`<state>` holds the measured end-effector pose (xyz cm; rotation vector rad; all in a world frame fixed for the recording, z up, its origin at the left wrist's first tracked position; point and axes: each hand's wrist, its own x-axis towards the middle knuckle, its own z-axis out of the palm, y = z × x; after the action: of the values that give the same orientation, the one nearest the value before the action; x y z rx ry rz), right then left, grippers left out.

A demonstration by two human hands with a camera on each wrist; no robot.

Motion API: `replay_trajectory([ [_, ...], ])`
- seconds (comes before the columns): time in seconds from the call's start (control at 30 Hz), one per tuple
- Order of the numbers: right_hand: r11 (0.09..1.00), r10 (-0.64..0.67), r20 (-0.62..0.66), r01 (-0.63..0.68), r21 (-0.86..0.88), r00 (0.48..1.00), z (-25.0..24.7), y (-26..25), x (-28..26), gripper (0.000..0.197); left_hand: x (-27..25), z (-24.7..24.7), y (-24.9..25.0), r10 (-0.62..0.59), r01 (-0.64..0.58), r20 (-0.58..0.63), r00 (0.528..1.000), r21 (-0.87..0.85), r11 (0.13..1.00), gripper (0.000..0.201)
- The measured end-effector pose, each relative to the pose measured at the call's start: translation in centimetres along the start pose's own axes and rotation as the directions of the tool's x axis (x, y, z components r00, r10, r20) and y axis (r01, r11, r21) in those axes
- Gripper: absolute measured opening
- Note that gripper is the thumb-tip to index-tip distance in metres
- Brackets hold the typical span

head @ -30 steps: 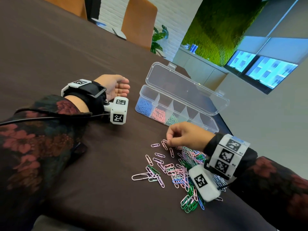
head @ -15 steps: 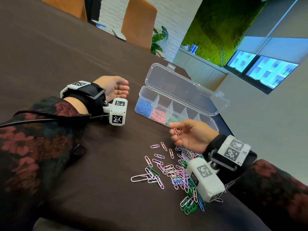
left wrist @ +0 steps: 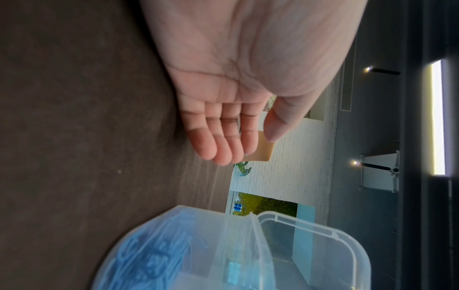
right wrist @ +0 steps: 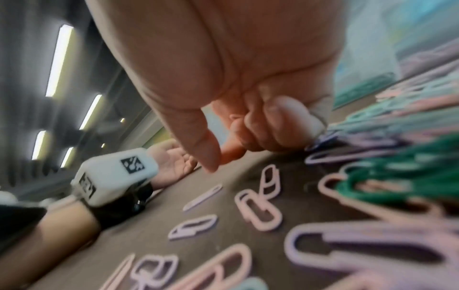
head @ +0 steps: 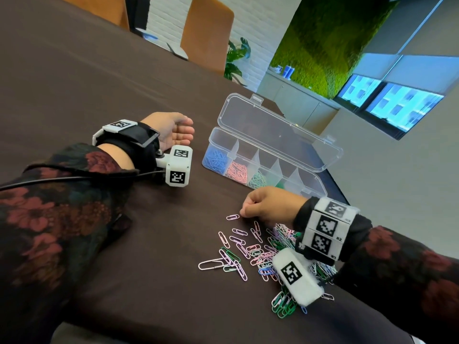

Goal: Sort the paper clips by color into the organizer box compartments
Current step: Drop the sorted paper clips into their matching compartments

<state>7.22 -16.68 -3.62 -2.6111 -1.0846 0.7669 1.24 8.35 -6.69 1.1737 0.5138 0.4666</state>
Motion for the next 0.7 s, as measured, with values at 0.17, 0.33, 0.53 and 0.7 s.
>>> replay_trajectory([
  [0.17,0.970,-0.039,-0.037,0.029,-0.240,0.999,-0.3,0.8,-1.8,0.020,-0.4,0.0,0.2,0.006,-0.006,0.002,1.000,0.001,1.000,0.015],
  [0.33,0.926,-0.095,0.062,0.111,-0.361,0.994,0.3,0.2,-1.9,0.020,-0.4,0.0,0.2,0.000,0.000,0.002,1.000,0.007,1.000,0.015],
  [0.53,0.994,-0.104,0.082,0.101,0.036,0.991,-0.2,1.3,-1.7,0.022,-0.4,0.1,0.2,-0.002,0.002,-0.002,1.000,0.000,1.000,0.017],
  [0.7,0.467,-0.009,-0.022,0.024,0.884,1.000,-1.8,2.5,-1.6,0.023,-0.4,0.1,0.2,0.005,-0.005,-0.004,1.000,0.006,1.000,0.016],
])
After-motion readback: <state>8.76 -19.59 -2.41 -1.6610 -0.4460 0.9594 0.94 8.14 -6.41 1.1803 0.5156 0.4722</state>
